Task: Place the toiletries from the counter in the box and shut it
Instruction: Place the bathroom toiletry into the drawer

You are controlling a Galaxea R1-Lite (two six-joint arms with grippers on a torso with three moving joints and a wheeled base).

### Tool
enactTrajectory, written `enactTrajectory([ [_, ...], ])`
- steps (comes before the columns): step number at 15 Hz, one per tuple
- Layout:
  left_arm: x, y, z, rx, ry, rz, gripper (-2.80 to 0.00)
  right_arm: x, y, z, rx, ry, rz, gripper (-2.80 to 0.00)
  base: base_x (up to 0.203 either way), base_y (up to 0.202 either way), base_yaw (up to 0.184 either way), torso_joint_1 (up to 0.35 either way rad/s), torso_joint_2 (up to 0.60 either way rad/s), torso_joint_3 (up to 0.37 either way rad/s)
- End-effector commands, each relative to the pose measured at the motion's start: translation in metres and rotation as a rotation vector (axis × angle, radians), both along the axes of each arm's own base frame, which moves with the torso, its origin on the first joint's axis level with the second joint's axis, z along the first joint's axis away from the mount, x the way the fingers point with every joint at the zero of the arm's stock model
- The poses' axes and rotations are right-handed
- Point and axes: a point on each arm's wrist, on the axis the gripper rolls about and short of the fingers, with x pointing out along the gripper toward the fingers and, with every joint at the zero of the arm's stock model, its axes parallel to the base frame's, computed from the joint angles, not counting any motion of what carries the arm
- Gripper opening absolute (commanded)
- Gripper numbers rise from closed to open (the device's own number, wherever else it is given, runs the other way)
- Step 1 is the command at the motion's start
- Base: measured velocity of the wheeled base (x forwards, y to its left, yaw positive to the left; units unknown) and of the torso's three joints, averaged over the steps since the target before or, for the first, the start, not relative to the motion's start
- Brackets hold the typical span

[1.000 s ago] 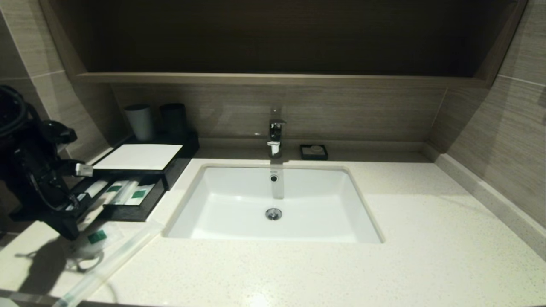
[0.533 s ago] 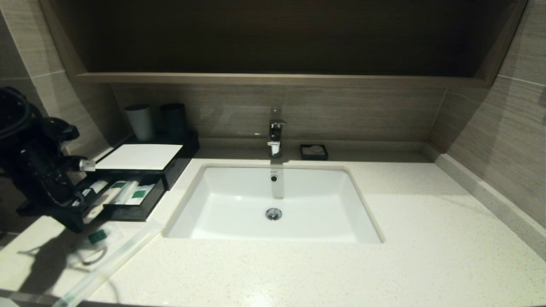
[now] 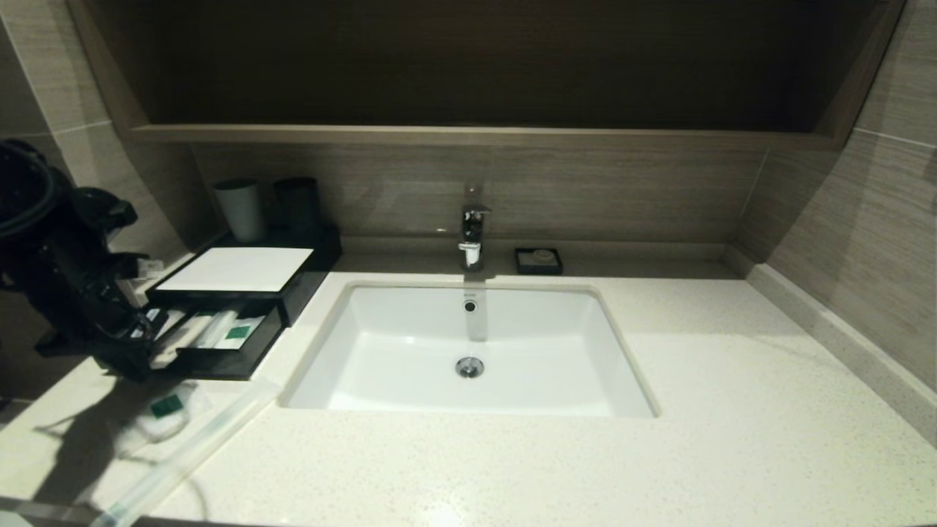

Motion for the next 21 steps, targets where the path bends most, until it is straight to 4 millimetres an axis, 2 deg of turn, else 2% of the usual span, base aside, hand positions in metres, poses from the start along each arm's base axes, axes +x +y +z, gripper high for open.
enactTrajectory([
  [1,0.001,0.0,0.001,0.0,0.0,-0.002,-2.8,0.0,0.0,0.0,0.0,0.0,0.0,-2.8,0.0,0.0,0.0,0.0,0.0,0.0],
  [8,0.004,0.001,0.002,0.007,-0.035,0.008,-2.8,0.0,0.0,0.0,0.0,0.0,0.0,-2.8,0.0,0.0,0.0,0.0,0.0,0.0],
  [13,0.011,-0.001,0.011,0.013,-0.088,0.027,-2.8,0.0,0.0,0.0,0.0,0.0,0.0,-2.8,0.0,0.0,0.0,0.0,0.0,0.0],
  [21,0.01,-0.003,0.011,0.009,-0.075,0.028,-2.8,0.0,0.0,0.0,0.0,0.0,0.0,-2.8,0.0,0.0,0.0,0.0,0.0,0.0],
])
